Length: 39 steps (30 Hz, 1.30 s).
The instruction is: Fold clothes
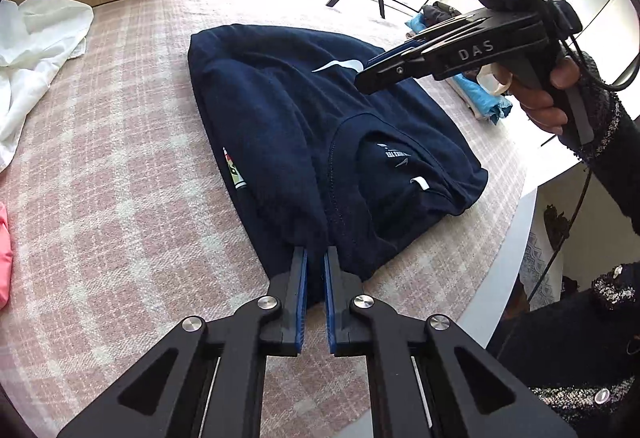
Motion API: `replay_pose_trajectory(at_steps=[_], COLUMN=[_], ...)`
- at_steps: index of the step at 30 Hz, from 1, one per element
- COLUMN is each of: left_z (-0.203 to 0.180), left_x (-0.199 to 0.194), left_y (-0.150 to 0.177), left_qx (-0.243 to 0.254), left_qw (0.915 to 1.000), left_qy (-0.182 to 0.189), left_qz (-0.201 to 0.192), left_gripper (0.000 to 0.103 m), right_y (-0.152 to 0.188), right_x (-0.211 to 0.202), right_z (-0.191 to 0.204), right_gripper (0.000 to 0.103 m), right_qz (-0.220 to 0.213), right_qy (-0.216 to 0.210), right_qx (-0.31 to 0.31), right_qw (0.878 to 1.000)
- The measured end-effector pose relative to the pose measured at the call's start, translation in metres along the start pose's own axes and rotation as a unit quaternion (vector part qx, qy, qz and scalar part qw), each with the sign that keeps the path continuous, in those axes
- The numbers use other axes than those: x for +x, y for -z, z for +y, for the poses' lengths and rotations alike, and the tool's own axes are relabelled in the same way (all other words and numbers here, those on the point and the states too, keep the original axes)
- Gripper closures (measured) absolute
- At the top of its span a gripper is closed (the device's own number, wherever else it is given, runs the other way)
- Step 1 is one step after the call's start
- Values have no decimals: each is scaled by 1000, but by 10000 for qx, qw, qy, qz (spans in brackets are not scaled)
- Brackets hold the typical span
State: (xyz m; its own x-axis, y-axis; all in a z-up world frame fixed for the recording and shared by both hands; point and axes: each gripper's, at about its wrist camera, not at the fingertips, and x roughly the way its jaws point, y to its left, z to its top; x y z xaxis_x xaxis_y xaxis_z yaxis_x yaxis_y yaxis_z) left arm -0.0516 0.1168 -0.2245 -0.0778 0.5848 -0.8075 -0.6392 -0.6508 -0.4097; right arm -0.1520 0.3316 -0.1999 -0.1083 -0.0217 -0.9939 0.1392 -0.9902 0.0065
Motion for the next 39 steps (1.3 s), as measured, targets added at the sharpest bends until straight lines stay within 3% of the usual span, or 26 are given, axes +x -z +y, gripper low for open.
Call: replay_pose_trajectory(at_steps=[2, 4, 7, 8, 10, 14, 16, 18, 23, 29, 32, 33, 34, 36, 39], left_z=[6, 15, 26, 29, 39, 71, 89, 100, 114, 113, 109, 107, 104, 97, 96], left_x=[2, 2, -19, -27, -34, -20, 0, 25, 54, 67, 69, 67, 65, 57, 50], left_y=[6, 8, -8, -20, -51, -125, -156, -176, -190, -194, -194, -195, -195, -195, -190], left_qx=[-103, -206, -150, -88, -53, -340, -517, -605, -762, -750, -683, -655, -597, -463, -348], left_qw=[9998, 9990, 9989, 9991, 9991, 9985, 9984, 9977, 9963, 9959, 9966, 9970, 9976, 9983, 9983], left_qy=[-59, -110, -315, -361, -430, -402, -227, -279, -118, -85, -125, -108, -143, -292, -463], left_qz=[160, 387, 308, 206, 20, -171, -102, 120, 371, 491, 450, 397, 335, 192, -49], left_gripper=[96, 93, 92, 89, 70, 68, 66, 66, 66, 66, 69, 76, 93, 96, 97], right_y=[16, 26, 31, 32, 35, 34, 36, 37, 42, 39, 34, 32, 30, 26, 31], right_x=[2, 10, -14, -23, -41, -49, -40, -31, -7, 12, 12, 12, 13, 11, 1], right_z=[-16, -34, -62, -71, -90, -141, -159, -176, -217, -202, -193, -190, -188, -181, -178], right_gripper=[65, 64, 65, 65, 65, 64, 64, 64, 64, 64, 64, 66, 80, 96, 98], right_qz=[71, 164, -314, -488, -834, -1216, -1249, -1266, -1300, -1137, -1211, -1227, -1242, -1291, -1587], right_qy=[111, -136, -292, -338, -428, -365, -531, -718, -1183, -1601, -1525, -1511, -1497, -1393, -1146], right_qx=[168, 421, 820, 952, 1215, 1842, 2111, 2374, 3019, 2841, 2672, 2621, 2569, 2450, 2456], right_qw=[9998, 9989, 9957, 9937, 9881, 9747, 9680, 9605, 9370, 9385, 9438, 9452, 9467, 9507, 9494])
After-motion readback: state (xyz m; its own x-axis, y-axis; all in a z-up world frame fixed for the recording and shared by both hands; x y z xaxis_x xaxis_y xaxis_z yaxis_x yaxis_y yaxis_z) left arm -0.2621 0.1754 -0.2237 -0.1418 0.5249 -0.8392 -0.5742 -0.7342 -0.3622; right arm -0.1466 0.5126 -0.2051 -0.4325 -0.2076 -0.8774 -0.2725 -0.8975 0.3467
